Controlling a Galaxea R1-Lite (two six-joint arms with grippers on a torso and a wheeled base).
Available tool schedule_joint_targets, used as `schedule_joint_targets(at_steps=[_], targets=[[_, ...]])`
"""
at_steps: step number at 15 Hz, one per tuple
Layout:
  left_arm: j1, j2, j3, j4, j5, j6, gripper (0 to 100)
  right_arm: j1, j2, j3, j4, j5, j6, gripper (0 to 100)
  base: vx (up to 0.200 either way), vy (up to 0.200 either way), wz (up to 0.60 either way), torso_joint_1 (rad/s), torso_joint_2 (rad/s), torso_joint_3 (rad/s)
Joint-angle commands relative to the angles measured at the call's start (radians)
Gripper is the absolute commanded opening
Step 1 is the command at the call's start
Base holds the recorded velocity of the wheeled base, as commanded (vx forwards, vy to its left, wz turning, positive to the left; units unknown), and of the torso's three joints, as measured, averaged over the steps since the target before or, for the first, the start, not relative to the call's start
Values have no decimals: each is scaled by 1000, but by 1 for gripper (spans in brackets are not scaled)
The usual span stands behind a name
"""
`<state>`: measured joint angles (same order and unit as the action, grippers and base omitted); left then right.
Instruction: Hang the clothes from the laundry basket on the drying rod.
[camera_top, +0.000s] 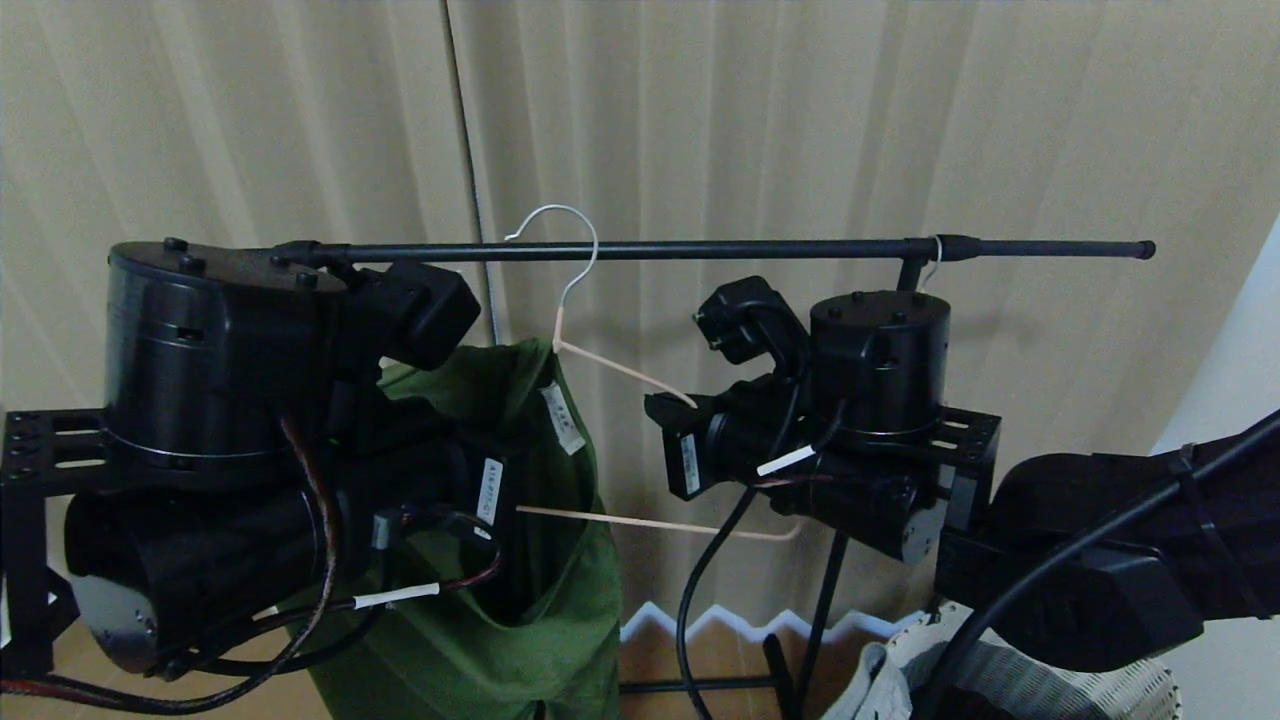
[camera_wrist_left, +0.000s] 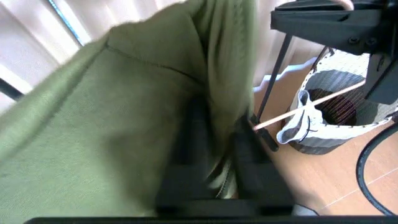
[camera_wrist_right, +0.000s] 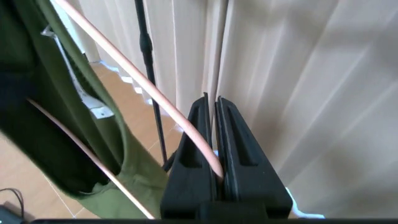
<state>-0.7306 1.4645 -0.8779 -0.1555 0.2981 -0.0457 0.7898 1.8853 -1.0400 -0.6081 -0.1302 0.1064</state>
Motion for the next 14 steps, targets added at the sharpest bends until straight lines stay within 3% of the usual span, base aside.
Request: schedule_joint_targets(at_steps=[1,3,5,11,13,14], targets=[[0,-4,0,-1,1,1,100,0,-15,6,-2,0,-2,0,0,0,0,0,0,0],[-4,-29,5,-2,0,1,100,-15,-17,9,-4,0,-7,0,0,0,0,0,0,0],[-4,-81,39,-32,-54,10,100,-49,-18,11,-6,0,-28,0,0,0,0,0,0,0],[11,-217,151,-144,-114,136,100,-116,-61,41,-22,7,-59,0,0,0,0,0,0,0],[54,-234,151,-165,-117,184,100,-129,-78,72,-39,9,-94,0,0,0,0,0,0,0],[99,-242,155,-197,-126,253,100,-142,-87,103,-79,11,-129,0,0,0,0,0,0,0]])
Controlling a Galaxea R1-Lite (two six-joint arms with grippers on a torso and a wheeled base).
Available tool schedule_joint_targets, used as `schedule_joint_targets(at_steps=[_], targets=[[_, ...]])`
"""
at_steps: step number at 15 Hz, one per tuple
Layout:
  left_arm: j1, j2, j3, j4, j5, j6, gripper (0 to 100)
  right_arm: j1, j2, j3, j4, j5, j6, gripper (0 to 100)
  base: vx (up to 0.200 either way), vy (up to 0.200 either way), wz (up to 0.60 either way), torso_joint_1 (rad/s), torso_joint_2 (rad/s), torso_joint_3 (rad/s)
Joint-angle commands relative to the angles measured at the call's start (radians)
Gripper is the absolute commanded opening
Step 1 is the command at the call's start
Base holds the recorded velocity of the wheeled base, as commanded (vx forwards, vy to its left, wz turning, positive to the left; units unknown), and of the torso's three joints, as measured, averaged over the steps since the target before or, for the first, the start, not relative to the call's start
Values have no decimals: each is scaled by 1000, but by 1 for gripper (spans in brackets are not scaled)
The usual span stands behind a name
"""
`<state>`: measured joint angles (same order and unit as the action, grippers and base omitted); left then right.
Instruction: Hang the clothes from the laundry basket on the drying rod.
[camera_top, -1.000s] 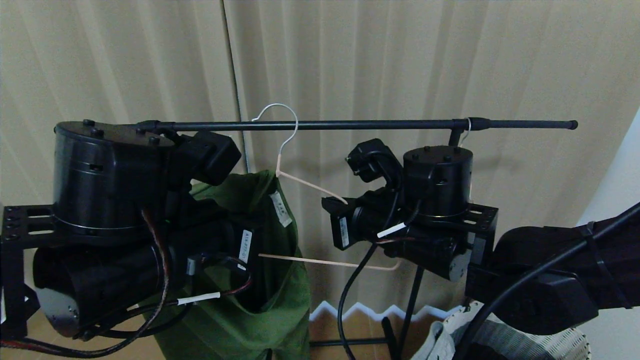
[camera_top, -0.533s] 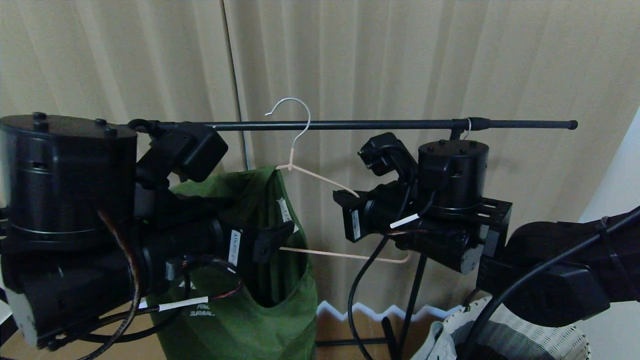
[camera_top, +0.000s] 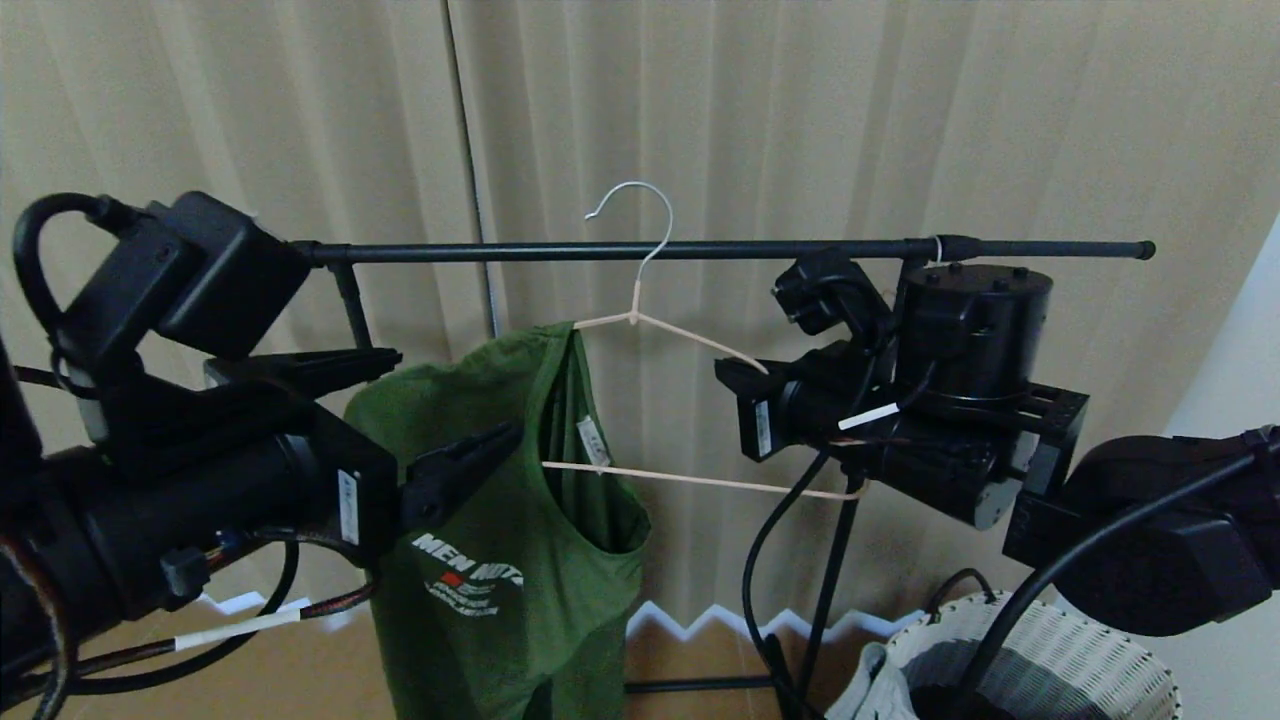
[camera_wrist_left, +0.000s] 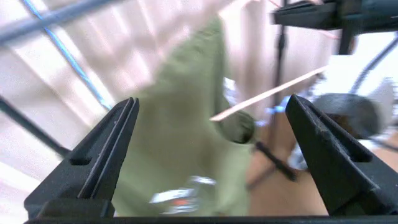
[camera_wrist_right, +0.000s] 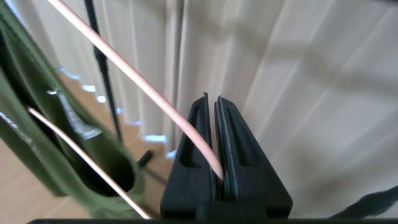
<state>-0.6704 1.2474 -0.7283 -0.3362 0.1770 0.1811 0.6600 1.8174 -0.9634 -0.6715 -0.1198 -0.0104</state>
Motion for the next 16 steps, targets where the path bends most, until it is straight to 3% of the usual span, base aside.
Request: schedule_joint_targets(at_steps=[1,3,4,6,8,10,16], targets=[[68,-28,6,-29,-45,60,100,-20,-23,46,-42,2,-23,0,0,0,0,0,0,0],[160,-26,4,-32,-169,153,100,-45,-32,88,-83,14,-42,0,0,0,0,0,0,0],[172,-25,4,-32,-188,172,100,-48,-35,95,-86,17,-45,0,0,0,0,0,0,0],[258,7,0,-29,-372,336,100,-60,-69,146,-91,80,-66,0,0,0,0,0,0,0],[261,49,-2,-29,-438,400,100,-59,-67,157,-105,83,-68,0,0,0,0,0,0,0],[258,115,-16,-30,-464,448,100,-57,-64,163,-119,88,-69,0,0,0,0,0,0,0],[256,237,-60,-76,-462,451,100,-39,-69,163,-120,132,-91,0,0,0,0,0,0,0]])
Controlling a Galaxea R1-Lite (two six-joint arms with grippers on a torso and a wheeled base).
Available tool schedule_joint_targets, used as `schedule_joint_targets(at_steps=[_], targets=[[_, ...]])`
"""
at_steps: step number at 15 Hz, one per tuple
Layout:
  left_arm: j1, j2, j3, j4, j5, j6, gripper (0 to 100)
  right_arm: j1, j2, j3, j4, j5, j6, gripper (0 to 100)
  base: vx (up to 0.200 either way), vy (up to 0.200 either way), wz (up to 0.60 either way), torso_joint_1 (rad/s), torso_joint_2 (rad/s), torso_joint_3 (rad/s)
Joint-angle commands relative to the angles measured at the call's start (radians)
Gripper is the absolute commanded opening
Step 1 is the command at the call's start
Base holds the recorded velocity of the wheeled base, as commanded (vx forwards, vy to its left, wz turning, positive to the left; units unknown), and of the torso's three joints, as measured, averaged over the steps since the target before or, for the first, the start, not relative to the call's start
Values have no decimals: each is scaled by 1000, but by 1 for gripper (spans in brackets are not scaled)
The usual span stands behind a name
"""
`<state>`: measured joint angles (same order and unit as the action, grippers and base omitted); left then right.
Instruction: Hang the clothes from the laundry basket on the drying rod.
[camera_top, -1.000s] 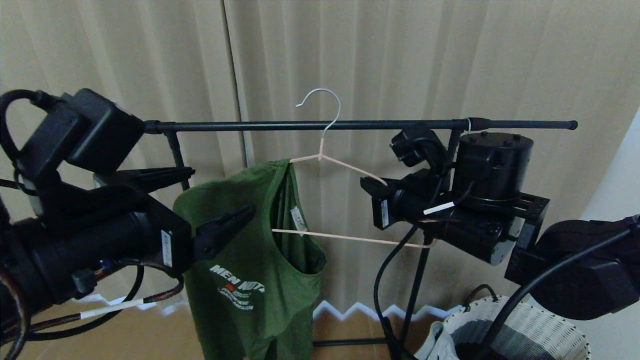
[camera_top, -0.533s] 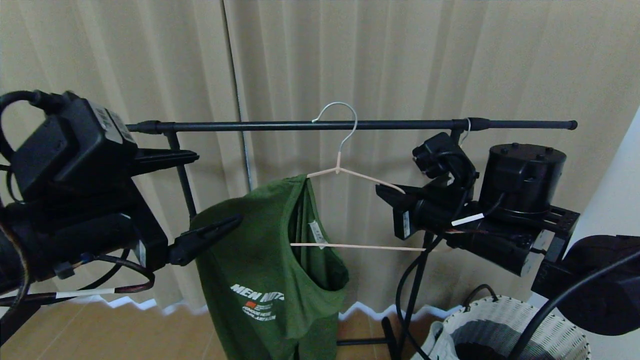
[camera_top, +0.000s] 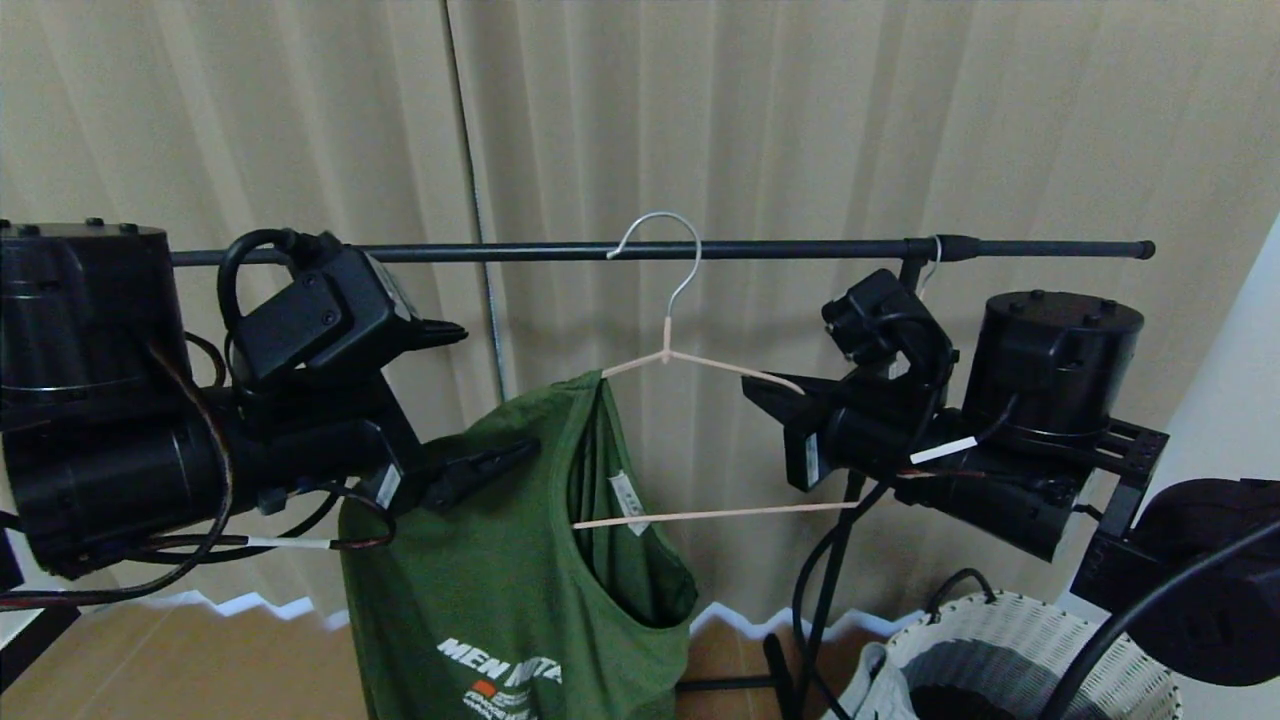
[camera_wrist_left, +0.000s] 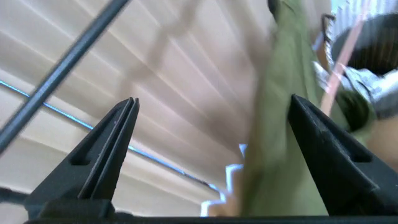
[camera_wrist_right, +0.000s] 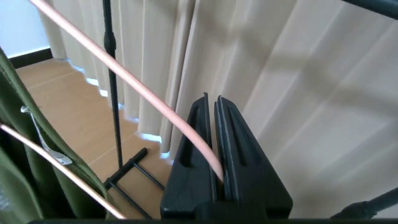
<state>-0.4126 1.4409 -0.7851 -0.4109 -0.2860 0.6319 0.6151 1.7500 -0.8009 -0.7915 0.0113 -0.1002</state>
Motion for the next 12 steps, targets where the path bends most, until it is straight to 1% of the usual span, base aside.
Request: schedule_joint_targets(at_steps=[1,4,6,9,10,12], targets=[[-8,50,-2,-22,1,-1,100,18,0,0,0,3,-1,0,0,0,0,0,0,0],[-22,52,-6,-25,1,-1,100,46,8,0,0,3,1,0,0,0,0,0,0,0],[-22,52,-6,-25,1,-1,100,48,8,0,0,3,1,0,0,0,0,0,0,0],[-22,55,-2,-54,1,0,100,63,8,0,-12,4,1,0,0,0,0,0,0,0],[-22,55,-2,-54,1,0,0,69,8,2,-12,4,1,0,0,0,0,0,0,0],[-22,55,0,-54,1,0,0,72,8,2,-12,4,1,0,0,0,0,0,0,0]])
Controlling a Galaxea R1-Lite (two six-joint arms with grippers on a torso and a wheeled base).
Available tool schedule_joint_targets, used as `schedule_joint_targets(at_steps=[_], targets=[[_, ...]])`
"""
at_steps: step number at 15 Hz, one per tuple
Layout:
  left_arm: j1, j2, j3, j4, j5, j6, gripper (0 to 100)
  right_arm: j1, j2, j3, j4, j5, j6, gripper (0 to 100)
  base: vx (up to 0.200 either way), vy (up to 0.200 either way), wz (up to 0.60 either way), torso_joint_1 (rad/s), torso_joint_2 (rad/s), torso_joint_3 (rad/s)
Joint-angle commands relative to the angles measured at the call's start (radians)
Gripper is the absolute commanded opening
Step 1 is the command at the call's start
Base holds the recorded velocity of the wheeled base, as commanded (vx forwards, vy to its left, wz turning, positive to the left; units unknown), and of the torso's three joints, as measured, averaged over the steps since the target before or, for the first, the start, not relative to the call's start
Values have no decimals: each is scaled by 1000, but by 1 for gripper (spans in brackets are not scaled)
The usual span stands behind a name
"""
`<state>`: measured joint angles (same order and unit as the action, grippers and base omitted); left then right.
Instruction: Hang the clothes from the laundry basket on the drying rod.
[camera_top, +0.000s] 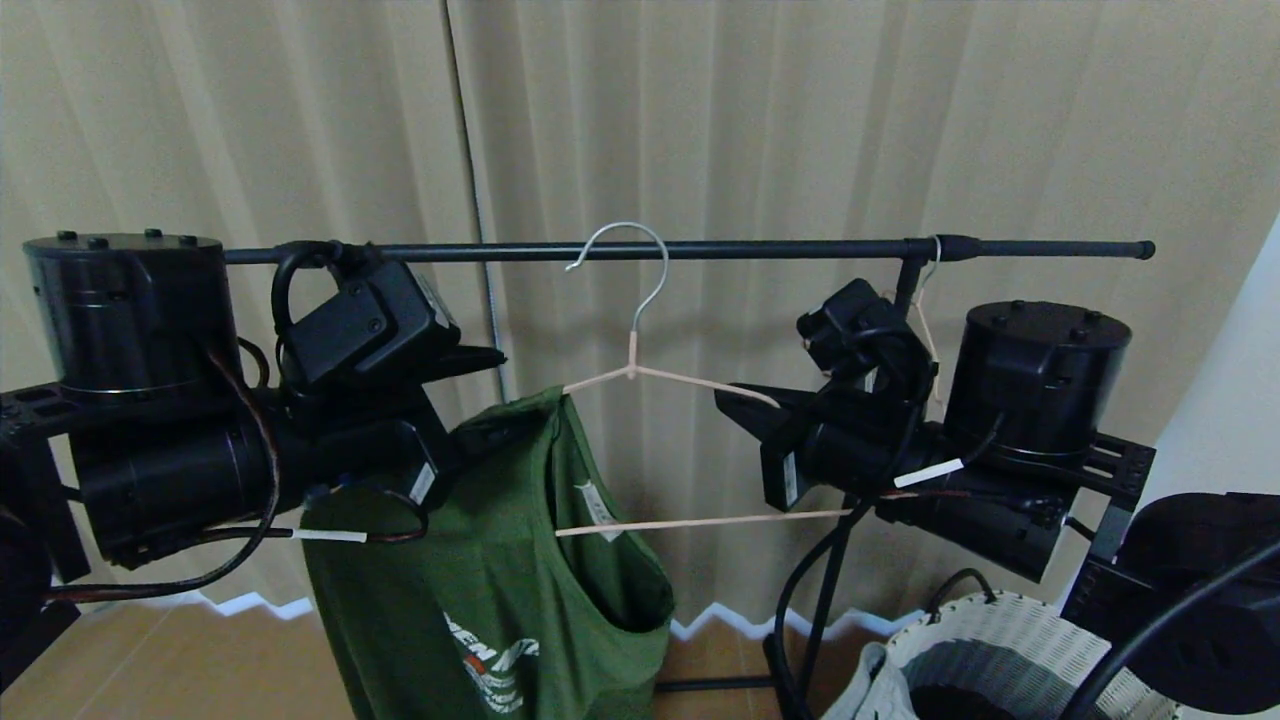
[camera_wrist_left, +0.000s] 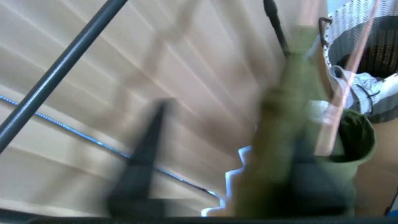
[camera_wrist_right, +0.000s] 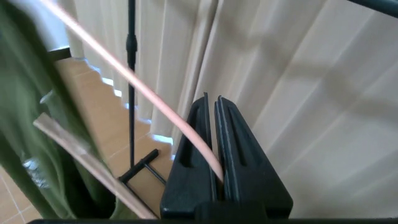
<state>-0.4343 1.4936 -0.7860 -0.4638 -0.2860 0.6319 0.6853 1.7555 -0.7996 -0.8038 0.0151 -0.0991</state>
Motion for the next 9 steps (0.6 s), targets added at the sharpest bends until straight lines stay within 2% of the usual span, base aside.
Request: schedule_joint_targets(at_steps=[1,7,9], targets=[[0,0,1,-1,1,2,0,2,4,-1,0,0,-1,0,0,0,0,0,0,0],[3,-6,24,-6,2,0,0,2,4,0,-2,-1,-1,0,0,0,0,0,0,0],[6,-4,57,-78,7,0,0,2,5,0,2,-1,-2,0,0,0,0,0,0,0]])
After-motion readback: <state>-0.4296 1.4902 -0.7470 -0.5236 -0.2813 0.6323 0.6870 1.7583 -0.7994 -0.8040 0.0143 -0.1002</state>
